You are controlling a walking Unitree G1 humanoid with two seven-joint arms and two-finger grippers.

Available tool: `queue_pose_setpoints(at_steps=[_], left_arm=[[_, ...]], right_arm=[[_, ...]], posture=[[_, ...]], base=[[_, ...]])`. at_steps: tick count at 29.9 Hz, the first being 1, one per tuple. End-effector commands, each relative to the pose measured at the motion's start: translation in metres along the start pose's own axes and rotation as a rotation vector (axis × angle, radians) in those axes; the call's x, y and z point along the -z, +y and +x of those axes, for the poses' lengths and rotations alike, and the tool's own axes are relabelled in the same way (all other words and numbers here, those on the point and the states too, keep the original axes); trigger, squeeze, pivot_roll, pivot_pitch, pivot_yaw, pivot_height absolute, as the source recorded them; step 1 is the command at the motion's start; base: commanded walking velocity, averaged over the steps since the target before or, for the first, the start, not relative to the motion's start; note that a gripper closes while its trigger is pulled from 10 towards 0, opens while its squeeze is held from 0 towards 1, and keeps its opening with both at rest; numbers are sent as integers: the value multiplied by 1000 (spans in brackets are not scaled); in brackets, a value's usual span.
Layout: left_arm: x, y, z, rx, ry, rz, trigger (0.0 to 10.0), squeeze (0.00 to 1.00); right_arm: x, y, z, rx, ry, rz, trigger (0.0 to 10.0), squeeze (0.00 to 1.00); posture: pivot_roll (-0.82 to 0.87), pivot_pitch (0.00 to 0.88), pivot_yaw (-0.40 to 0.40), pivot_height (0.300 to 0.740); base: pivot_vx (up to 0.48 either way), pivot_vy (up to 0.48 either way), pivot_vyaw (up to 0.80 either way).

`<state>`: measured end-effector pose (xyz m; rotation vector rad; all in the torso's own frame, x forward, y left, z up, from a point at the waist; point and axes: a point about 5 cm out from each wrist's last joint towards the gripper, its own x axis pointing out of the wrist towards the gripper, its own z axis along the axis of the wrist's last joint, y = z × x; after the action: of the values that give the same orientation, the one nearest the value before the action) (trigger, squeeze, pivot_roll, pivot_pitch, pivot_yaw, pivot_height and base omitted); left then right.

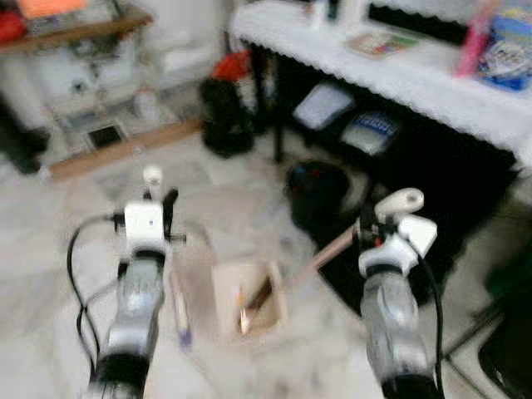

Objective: Sweep floor

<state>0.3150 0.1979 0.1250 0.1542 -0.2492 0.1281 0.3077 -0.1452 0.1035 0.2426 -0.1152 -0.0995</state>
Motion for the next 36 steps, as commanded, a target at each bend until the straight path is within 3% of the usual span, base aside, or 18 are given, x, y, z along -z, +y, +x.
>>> queue_pose_setpoints(at_steps=[1,36], left_arm=[[-9,-2,4,4,-40,-2,10000,0],[-6,-1,1,-8,-20,0,10000,0]], right_arm=[[-11,4,4,-14,-53,18,10000,0],[-12,1,4,-22,-43,7,10000,0]], posture=[[-57,32,8,740],[-48,58,-14,740]], base=[[0,0,800],[0,0,800]])
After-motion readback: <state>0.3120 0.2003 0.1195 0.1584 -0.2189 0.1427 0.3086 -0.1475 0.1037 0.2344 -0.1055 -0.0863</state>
